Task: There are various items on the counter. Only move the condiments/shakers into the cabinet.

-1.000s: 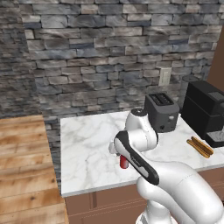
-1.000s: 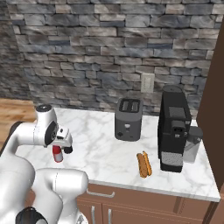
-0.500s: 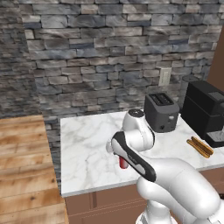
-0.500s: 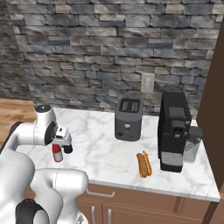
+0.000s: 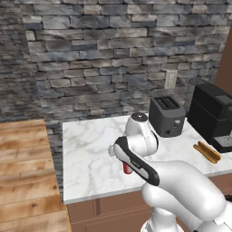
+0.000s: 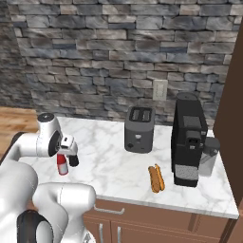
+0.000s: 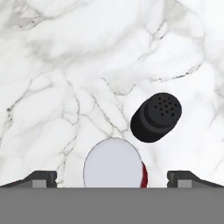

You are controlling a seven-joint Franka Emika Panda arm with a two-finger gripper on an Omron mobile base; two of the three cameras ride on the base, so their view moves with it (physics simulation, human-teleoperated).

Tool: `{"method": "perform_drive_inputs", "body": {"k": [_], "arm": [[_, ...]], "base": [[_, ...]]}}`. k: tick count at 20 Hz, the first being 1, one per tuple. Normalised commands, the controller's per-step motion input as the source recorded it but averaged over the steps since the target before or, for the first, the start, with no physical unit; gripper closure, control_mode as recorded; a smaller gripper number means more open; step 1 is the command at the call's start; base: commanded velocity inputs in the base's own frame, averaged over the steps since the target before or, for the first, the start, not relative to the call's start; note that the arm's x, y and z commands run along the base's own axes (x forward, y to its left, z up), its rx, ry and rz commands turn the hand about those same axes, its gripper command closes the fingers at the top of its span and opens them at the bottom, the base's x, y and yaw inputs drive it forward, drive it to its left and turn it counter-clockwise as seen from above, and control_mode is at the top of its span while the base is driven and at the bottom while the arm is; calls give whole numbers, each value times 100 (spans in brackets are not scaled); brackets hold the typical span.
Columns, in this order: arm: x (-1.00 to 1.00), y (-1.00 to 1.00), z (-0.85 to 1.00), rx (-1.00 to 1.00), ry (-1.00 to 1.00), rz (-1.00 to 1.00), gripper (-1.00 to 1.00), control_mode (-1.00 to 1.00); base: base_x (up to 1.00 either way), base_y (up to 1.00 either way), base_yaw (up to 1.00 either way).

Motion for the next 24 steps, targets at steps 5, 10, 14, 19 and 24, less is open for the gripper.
{"method": "perform_drive_inputs", "body": {"k": [5,10,14,19,24], "arm": [[1,0,-2,0,-2,0,100,-100],[0,0,0,0,0,0,100,-100],[-24,0,26,0,-15,0,100,-100],[-37,0,85,0,-25,0,100,-100],[-41,0,100,0,-33,-1,100,-100]], "base": [[0,0,0],[0,0,0],[0,0,0],[0,0,0],[0,0,0]]}}
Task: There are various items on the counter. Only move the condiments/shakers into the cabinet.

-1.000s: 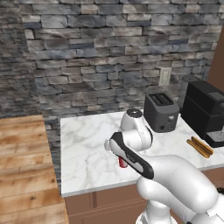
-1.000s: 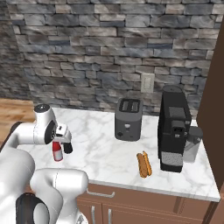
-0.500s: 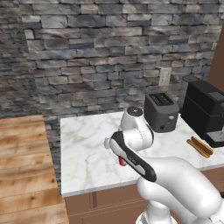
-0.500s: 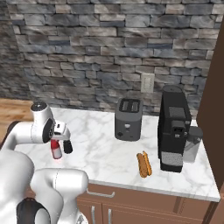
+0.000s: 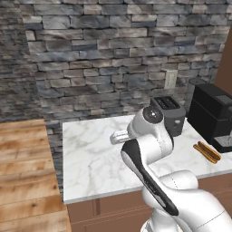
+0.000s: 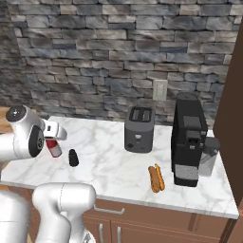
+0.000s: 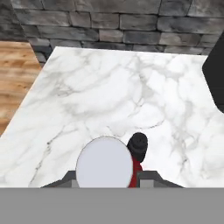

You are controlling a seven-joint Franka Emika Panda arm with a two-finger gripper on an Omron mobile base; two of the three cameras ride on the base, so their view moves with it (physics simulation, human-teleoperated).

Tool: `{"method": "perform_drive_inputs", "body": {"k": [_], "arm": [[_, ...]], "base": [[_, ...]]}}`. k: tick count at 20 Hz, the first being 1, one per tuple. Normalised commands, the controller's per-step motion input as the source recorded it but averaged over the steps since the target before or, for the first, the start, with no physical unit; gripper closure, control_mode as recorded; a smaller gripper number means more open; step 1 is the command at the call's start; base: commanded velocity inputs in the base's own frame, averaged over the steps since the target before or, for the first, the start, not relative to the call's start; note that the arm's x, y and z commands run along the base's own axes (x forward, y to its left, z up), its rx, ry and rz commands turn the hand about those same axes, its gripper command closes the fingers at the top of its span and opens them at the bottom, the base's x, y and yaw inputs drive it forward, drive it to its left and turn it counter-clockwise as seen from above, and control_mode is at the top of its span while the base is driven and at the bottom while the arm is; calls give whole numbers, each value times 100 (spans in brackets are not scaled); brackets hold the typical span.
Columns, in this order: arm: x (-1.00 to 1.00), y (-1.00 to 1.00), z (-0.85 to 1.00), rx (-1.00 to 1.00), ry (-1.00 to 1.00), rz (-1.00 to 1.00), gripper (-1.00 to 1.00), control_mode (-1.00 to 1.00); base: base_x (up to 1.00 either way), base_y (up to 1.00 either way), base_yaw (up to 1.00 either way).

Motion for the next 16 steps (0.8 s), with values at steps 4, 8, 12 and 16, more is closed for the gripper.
{"method": "perform_drive_inputs", "body": {"k": [4,8,12,16], "arm": [[-29,0,100,12,-22,-8,100,-100],[-14,-6,91,25,-6,-10,100,-100],[-4,-31,46,37,2,-8,100,-100],[0,-2,2,0,0,0,100,-100]], "base": [[0,0,0],[0,0,0],[0,0,0],[0,0,0]]}}
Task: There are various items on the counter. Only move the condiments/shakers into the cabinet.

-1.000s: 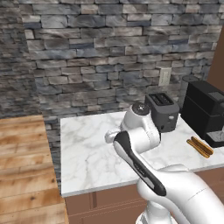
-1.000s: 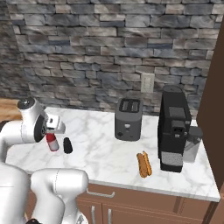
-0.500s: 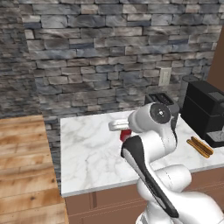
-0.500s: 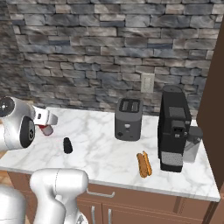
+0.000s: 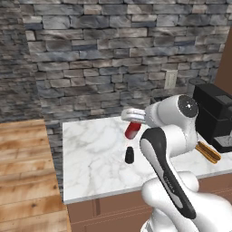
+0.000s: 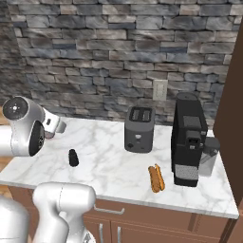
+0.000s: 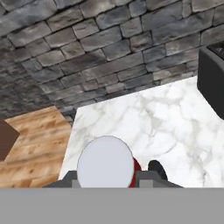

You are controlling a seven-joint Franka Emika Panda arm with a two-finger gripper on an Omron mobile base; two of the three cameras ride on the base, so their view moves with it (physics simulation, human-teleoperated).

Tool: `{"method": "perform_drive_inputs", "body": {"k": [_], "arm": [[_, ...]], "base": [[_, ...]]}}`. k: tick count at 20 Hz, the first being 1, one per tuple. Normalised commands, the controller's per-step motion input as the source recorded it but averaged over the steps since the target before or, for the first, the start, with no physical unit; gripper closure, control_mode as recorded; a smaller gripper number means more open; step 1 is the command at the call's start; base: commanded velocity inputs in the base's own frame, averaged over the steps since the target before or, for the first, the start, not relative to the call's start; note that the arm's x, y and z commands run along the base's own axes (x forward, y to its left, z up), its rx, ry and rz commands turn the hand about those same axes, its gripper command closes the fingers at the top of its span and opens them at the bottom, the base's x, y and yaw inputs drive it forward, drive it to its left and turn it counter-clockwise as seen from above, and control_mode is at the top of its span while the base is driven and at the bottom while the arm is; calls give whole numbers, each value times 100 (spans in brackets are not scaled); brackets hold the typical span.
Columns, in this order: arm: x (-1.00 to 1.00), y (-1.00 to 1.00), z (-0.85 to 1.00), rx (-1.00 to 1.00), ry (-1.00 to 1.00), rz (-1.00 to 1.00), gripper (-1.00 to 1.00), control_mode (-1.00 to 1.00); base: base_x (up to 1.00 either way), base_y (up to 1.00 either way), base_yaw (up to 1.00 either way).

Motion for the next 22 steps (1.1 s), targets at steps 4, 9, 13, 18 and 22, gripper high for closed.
{"method": "perform_drive_inputs", "body": {"k": [4,9,13,18,22], "arm": [[-6,0,0,0,0,0,100,100],[0,0,0,0,0,0,100,100],[0,0,0,0,0,0,100,100],[0,0,0,0,0,0,100,100],[0,0,0,0,0,0,100,100]], "base": [[-65,0,0],[-100,-3,0],[-100,-14,-1],[-100,-45,-4],[-100,-80,-7]]}}
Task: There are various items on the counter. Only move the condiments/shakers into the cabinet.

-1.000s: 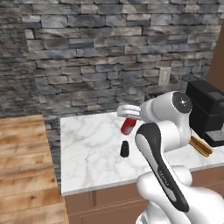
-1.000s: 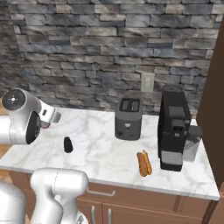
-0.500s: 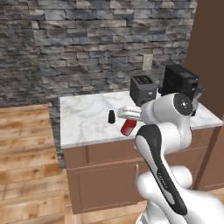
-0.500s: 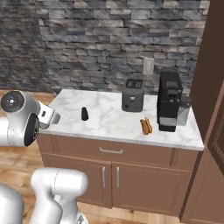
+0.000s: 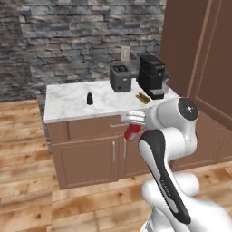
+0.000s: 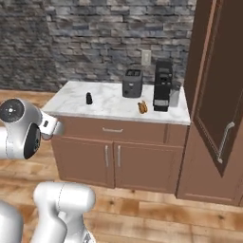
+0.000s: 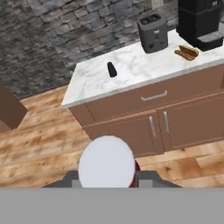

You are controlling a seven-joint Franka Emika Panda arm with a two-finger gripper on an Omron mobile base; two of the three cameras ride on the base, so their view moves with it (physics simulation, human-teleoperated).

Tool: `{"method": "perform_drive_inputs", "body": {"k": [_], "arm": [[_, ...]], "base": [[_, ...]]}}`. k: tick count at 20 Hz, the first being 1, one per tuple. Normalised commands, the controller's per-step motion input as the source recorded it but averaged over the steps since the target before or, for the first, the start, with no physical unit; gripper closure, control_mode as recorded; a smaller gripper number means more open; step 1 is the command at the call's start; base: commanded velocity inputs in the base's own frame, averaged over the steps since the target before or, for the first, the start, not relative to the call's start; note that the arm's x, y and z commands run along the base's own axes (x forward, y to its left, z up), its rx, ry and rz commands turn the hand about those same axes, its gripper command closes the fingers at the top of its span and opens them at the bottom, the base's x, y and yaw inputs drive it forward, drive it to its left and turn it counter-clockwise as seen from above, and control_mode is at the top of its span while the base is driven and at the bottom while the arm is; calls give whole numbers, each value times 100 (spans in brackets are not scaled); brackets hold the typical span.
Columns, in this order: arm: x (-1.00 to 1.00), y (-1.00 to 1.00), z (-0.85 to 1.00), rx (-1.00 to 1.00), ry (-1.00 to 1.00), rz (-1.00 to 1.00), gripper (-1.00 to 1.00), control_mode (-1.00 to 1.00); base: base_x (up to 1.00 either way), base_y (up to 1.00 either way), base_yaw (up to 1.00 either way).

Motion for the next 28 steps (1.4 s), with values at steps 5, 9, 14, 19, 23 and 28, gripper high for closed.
{"method": "perform_drive_inputs", "body": {"k": [5,9,14,19,23,28], "arm": [[0,0,0,0,0,0,100,100],[0,0,0,0,0,0,100,100],[0,0,0,0,0,0,100,100],[0,0,0,0,0,0,100,100],[0,0,0,0,0,0,100,100],[0,0,0,0,0,0,100,100]], "base": [[-100,-89,-8],[-100,-97,-10],[-98,-100,-14],[-60,-100,-17],[-20,-100,-15],[21,-85,-1]]}}
